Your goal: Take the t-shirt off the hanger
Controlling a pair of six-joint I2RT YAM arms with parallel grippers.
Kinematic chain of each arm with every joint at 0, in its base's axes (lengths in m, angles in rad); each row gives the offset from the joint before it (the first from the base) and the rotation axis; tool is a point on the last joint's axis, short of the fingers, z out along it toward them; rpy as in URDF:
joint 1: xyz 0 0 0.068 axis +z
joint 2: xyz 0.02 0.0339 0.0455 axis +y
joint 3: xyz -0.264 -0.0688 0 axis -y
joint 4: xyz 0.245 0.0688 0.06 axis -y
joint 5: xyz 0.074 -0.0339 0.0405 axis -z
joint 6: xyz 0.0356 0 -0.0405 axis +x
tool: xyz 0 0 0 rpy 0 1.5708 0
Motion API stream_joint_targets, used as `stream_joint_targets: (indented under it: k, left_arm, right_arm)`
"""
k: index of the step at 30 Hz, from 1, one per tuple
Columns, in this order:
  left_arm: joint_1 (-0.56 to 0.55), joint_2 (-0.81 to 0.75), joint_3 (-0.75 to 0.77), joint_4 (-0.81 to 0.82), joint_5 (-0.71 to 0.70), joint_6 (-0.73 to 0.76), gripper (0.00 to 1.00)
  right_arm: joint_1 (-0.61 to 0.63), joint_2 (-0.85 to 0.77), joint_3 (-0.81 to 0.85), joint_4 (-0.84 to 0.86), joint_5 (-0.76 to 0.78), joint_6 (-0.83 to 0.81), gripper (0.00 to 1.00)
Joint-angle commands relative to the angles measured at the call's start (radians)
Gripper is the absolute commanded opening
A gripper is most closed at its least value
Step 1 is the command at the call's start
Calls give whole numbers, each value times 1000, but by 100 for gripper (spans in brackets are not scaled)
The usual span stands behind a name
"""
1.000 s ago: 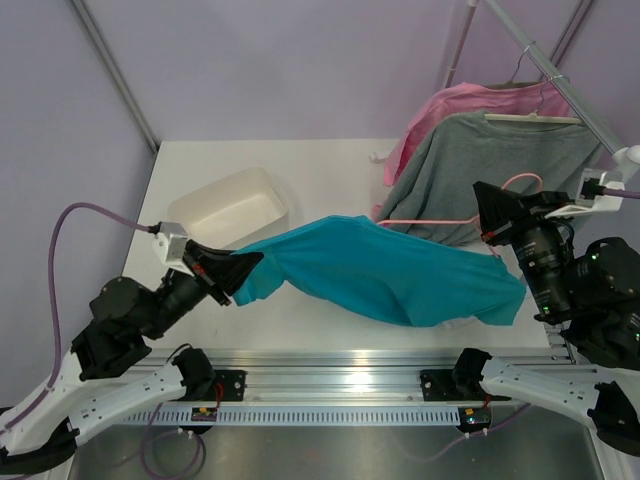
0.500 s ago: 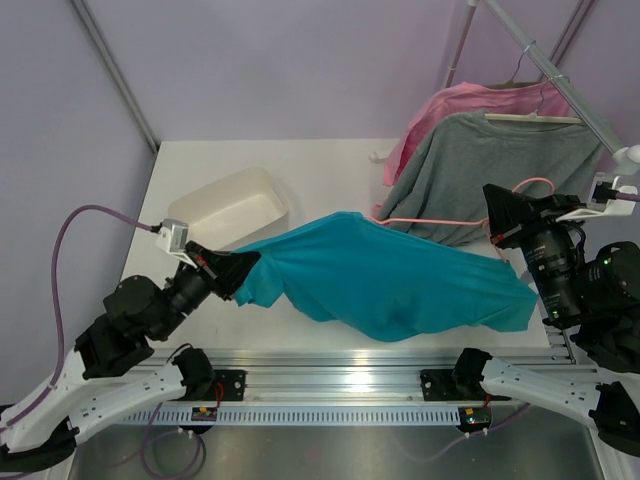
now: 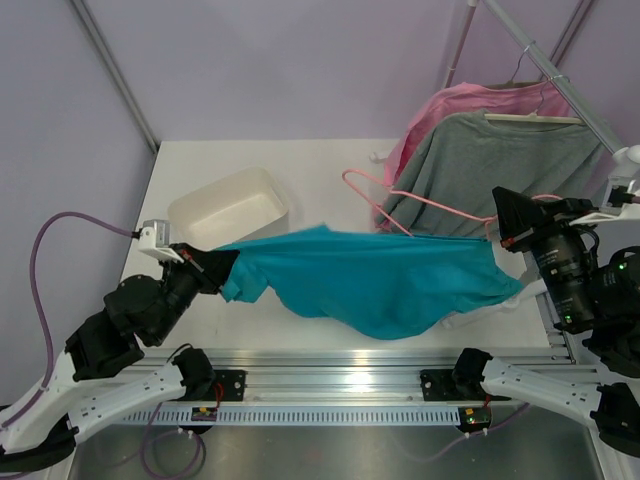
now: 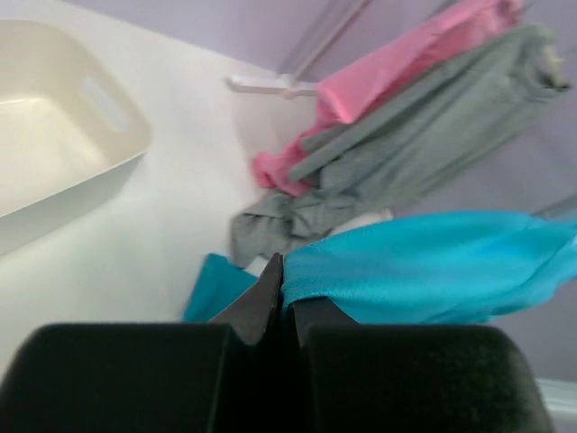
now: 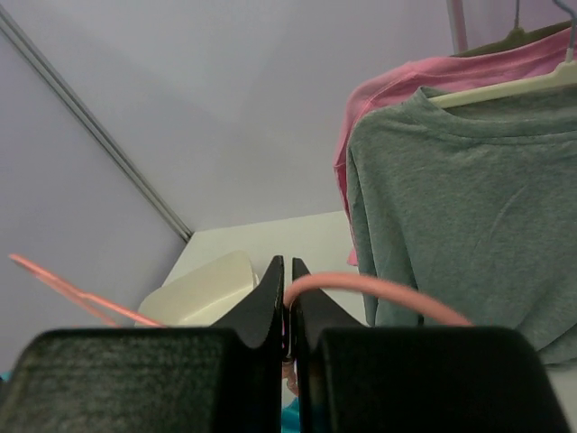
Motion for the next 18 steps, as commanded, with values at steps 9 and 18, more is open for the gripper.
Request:
stream_joint_targets:
  k: [9,18]
  left_arm:
    - [23,0,22,-79,-264,81,0]
    - [23,86,-72,319,444,287,0]
  right_arm:
    - [-12,-103,82,48,128,-61,0]
    - [-12,-50,16,214,-39,-47,0]
